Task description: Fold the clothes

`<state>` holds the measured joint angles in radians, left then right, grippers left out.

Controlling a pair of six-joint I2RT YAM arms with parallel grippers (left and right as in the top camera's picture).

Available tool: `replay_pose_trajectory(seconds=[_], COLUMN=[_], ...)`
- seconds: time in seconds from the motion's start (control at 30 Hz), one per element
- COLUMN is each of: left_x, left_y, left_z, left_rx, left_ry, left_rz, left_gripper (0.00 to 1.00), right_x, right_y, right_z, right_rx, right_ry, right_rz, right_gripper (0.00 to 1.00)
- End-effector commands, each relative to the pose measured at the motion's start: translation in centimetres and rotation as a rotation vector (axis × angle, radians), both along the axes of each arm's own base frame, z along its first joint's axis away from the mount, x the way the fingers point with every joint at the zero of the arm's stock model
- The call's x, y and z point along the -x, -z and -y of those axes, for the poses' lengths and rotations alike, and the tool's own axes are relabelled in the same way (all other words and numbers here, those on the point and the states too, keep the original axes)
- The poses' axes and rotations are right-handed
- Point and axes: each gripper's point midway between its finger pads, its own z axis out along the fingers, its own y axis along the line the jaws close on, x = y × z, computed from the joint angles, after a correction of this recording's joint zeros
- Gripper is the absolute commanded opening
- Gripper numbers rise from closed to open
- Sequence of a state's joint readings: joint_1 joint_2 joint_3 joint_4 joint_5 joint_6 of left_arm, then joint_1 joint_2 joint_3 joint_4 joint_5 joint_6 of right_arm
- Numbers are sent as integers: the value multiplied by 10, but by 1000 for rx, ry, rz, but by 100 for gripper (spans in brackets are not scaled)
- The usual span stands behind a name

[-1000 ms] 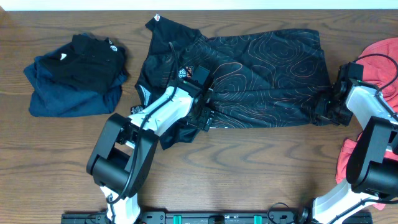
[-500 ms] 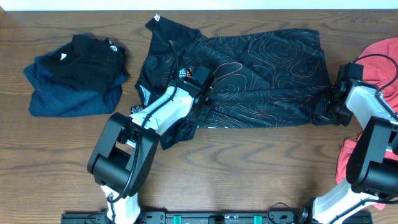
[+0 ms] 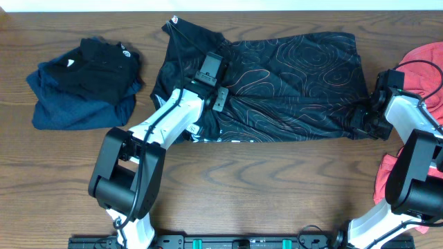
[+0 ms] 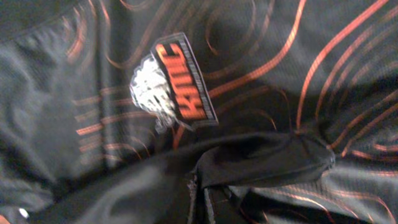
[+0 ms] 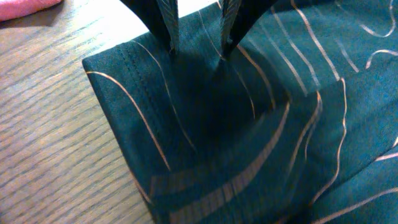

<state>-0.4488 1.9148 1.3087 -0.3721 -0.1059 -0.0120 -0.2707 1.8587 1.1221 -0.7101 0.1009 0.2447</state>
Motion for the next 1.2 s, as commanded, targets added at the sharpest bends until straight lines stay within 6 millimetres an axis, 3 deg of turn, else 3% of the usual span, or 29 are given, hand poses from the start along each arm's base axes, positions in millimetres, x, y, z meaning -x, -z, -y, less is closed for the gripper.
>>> replay_pose_trajectory(seconds=[0.0, 0.23, 0.27, 0.33, 0.4, 0.5, 0.67, 0.8, 0.93, 1.1, 1.17], left_x=[-15, -20, -19, -16, -12, -2, 8, 8, 11, 44, 66], left_y=[-22, -25, -25, -23, -21, -18, -27, -39, -42, -25, -19], left_z=[-1, 3, 4, 3, 0, -8, -24, -40, -61, -96, -108], left_rx=[2, 23, 28, 22, 11, -11, -27, -3, 19, 8, 8], left_ry=[-4, 0, 4, 5, 4, -4, -32, -105, -200, -381, -453], left_rz=[80, 101, 97, 84, 62, 21, -13, -6, -29, -194, -292], left_gripper=[6, 6, 10, 39, 58, 77, 98, 99, 98, 98, 98], right_x=[2, 2, 2, 2, 2, 1, -2, -10, -29, -50, -49], right_y=[1, 1, 1, 1, 1, 1, 0, -5, -26, -68, -81], right_z=[-2, -2, -2, -2, -2, -2, -1, -1, -3, 5, 10], right_rx=[-6, -6, -6, -6, -6, -6, -4, -8, -33, -7, 2], right_ry=[9, 9, 9, 9, 9, 9, 9, 8, 0, 2, 15], right_rz=[-3, -2, -2, -2, -2, -2, 10, 34, 101, 190, 210], right_gripper=[22, 22, 22, 22, 22, 22, 21, 20, 22, 32, 45])
